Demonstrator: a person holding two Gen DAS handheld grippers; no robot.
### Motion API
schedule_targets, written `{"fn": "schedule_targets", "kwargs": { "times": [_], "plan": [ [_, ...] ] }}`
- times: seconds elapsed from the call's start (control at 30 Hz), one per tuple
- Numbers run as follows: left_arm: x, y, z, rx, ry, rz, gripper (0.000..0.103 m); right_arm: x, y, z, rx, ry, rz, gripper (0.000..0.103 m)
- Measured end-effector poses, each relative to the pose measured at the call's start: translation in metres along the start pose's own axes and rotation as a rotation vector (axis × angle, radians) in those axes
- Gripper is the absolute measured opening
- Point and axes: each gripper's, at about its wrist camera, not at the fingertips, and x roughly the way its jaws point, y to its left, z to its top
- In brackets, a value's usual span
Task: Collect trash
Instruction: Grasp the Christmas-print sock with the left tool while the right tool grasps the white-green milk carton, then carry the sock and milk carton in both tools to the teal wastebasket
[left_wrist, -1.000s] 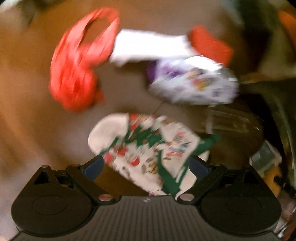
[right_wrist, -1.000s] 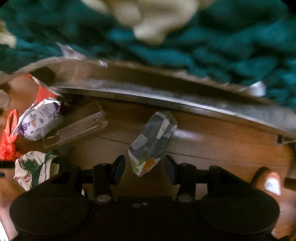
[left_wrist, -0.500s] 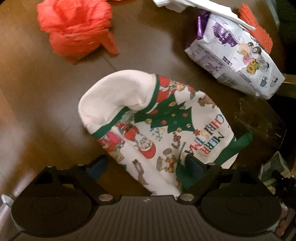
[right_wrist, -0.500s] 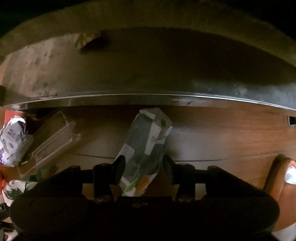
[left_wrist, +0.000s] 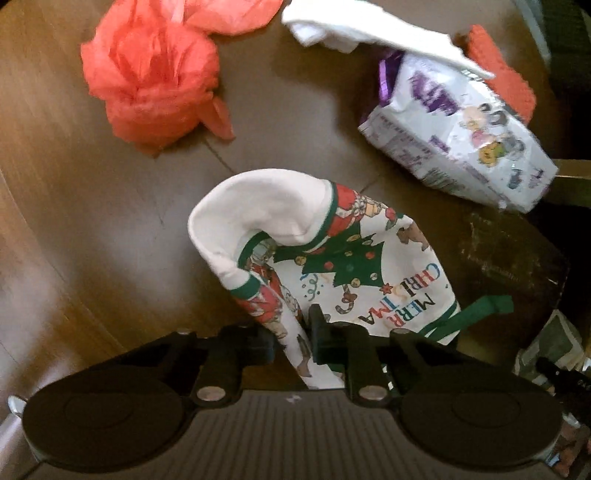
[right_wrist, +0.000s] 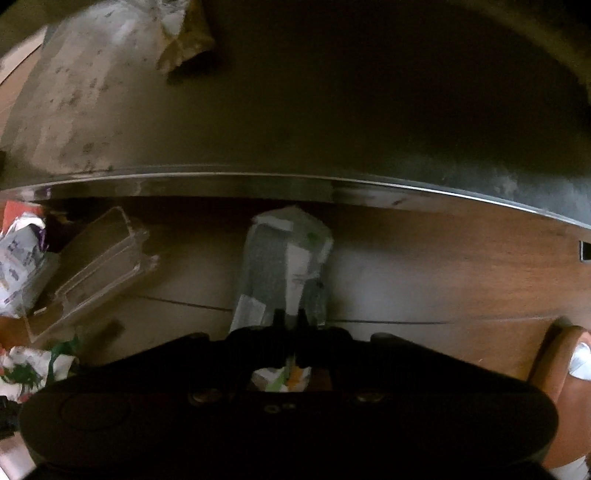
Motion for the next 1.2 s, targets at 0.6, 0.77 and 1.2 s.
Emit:
{"fn": "schedule_targets", "kwargs": {
  "times": [0.6,0.77,1.2],
  "plan": [
    [-0.125,-0.116,-0.05,0.731,-0.319,0.107,0.006,-0.143,-0.008,-0.048,-0.179,-0.14,0.062,0.002],
    [-0.179,-0.142,-0.078,0.866,-0.447,0.087,0.006,-0.203,-0.01,-0.062,-0.236,-0.231,0.073,0.002],
    [-0.337,-0.211,-0.162,1.129,-0.818,0.01,0.006,-0.366,-0.041,-0.101,-0.249,-0.475,0.109,0.002]
  ]
}}
